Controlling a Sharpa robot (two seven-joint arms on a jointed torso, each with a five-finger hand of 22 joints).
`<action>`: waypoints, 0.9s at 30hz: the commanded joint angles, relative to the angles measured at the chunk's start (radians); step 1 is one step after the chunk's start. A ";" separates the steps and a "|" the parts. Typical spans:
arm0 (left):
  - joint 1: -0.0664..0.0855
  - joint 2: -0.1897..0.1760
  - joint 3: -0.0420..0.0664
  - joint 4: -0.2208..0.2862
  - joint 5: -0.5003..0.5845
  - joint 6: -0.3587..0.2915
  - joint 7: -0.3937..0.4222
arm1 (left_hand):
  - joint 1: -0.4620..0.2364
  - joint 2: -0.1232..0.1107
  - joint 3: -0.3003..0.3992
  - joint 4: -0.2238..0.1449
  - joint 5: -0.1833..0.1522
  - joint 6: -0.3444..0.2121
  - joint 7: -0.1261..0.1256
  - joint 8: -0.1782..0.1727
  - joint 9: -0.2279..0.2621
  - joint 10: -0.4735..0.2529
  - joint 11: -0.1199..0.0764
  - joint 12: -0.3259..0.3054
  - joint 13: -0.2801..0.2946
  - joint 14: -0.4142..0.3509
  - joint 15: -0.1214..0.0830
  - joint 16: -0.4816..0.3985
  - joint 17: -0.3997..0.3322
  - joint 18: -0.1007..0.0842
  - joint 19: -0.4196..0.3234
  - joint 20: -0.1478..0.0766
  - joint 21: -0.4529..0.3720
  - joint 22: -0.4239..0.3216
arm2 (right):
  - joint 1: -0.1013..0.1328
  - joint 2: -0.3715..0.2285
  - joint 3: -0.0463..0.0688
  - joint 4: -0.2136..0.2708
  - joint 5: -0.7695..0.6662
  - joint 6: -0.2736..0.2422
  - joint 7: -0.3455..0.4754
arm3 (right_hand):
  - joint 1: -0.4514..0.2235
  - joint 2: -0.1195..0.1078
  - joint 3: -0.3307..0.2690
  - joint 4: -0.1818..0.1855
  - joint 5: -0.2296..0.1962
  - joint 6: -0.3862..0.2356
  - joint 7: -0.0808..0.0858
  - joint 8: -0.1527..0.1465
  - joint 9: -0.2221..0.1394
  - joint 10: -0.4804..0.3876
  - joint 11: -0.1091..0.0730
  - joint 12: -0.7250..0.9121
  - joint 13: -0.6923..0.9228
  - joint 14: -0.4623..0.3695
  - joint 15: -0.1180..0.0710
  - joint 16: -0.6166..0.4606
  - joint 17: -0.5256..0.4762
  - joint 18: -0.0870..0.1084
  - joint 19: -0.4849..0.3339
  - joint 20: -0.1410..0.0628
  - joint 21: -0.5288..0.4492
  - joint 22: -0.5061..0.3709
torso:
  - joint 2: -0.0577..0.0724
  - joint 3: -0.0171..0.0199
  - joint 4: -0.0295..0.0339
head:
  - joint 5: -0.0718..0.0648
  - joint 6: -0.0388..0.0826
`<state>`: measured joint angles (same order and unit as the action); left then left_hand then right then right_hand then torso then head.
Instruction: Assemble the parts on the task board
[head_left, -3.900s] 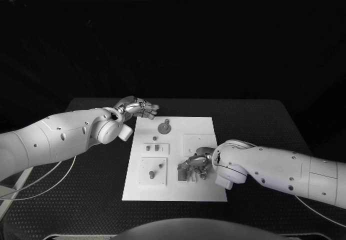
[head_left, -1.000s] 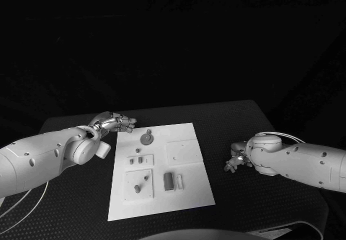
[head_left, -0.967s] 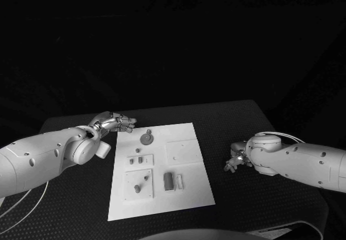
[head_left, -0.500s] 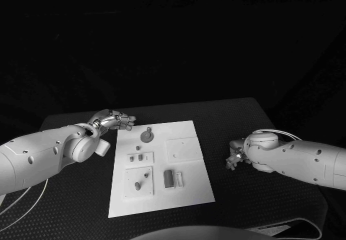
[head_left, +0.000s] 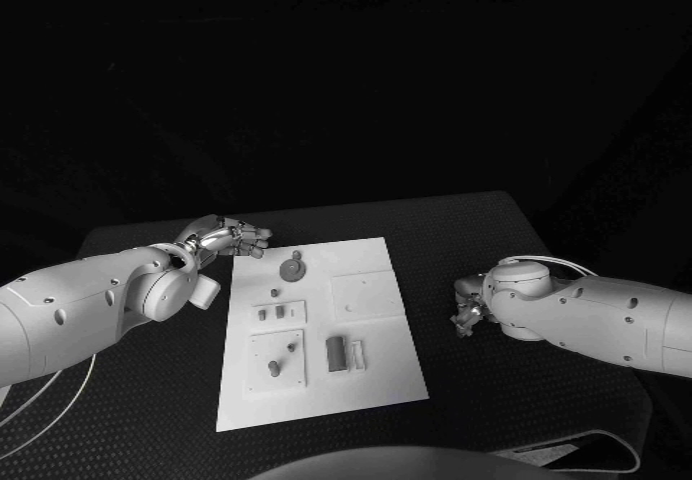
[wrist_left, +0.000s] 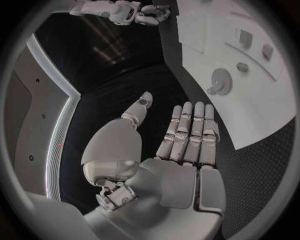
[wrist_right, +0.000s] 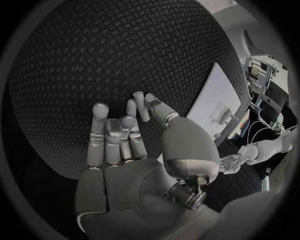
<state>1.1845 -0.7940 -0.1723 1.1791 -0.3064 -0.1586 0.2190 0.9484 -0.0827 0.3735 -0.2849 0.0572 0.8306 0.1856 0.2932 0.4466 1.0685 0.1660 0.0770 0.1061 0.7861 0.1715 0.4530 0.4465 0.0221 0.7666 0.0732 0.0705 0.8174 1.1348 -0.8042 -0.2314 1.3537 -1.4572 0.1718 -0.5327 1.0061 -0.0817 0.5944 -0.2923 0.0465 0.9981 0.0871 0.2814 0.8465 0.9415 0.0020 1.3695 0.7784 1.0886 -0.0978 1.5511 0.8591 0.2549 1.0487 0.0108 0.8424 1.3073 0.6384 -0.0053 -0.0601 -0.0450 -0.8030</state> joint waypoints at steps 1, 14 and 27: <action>0.001 0.001 0.001 0.003 0.000 0.012 0.008 | -0.003 -0.003 -0.005 -0.001 -0.003 0.003 -0.001 0.006 -0.001 0.008 -0.001 -0.004 0.001 -0.002 0.002 -0.004 0.002 0.008 -0.006 0.000 0.000 -0.001 | -0.028 0.006 -0.017 -0.004 -0.010 0.061 -0.002 | 0.003 -0.001 -0.005 0.000 0.003 -0.014 0.025 0.001 -0.225 0.001 0.001 -0.004 0.001 -0.006 0.001 0.006 -0.001 0.007 0.001 0.006 0.005 0.020 | 0.000 0.0001 0.0014 | -0.001 -0.001; 0.001 0.002 0.001 0.002 0.000 0.013 0.007 | -0.002 -0.002 -0.005 -0.001 -0.003 0.003 -0.001 0.006 -0.001 0.008 -0.001 -0.004 0.001 -0.002 0.002 -0.005 0.002 0.008 -0.006 0.000 0.000 -0.001 | -0.028 -0.013 -0.016 0.018 0.111 -0.056 0.001 | -0.065 0.065 -0.014 0.004 0.003 0.031 0.008 0.015 -0.230 0.038 -0.015 -0.001 0.002 0.023 -0.013 0.016 -0.005 0.007 0.032 -0.002 0.018 0.016 | 0.000 -0.0002 0.0008 | -0.004 0.002; 0.001 0.002 0.001 0.002 0.000 0.013 0.005 | -0.001 -0.001 -0.005 -0.001 -0.003 0.003 -0.001 0.006 -0.002 0.008 -0.001 -0.004 0.002 -0.002 0.002 -0.005 0.003 0.008 -0.006 -0.001 0.000 -0.001 | 0.052 -0.096 0.013 0.158 0.233 -0.123 0.004 | -0.136 0.091 -0.008 0.015 0.003 0.056 -0.002 0.021 -0.234 0.054 -0.025 -0.006 0.011 0.040 -0.024 0.016 -0.006 0.007 0.048 -0.011 0.019 0.013 | 0.000 -0.0013 0.0005 | -0.003 0.006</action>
<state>1.1846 -0.7934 -0.1723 1.1788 -0.3064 -0.1572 0.2179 0.9484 -0.0827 0.3735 -0.2849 0.0572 0.8306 0.1856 0.2932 0.4467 1.0685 0.1660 0.0770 0.1059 0.7861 0.1715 0.4530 0.4474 0.0221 0.7667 0.0732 0.0706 0.8175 1.1808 -0.8947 -0.2191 1.4957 -1.2928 0.0684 -0.5393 0.8787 0.0079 0.5840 -0.2809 0.0465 1.0458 0.0841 0.2999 0.6118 0.9922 -0.0235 1.3672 0.7889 1.1223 -0.1231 1.5636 0.8523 0.2570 1.0902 -0.0018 0.8599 1.3078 0.6385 -0.0058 -0.0595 -0.0476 -0.7984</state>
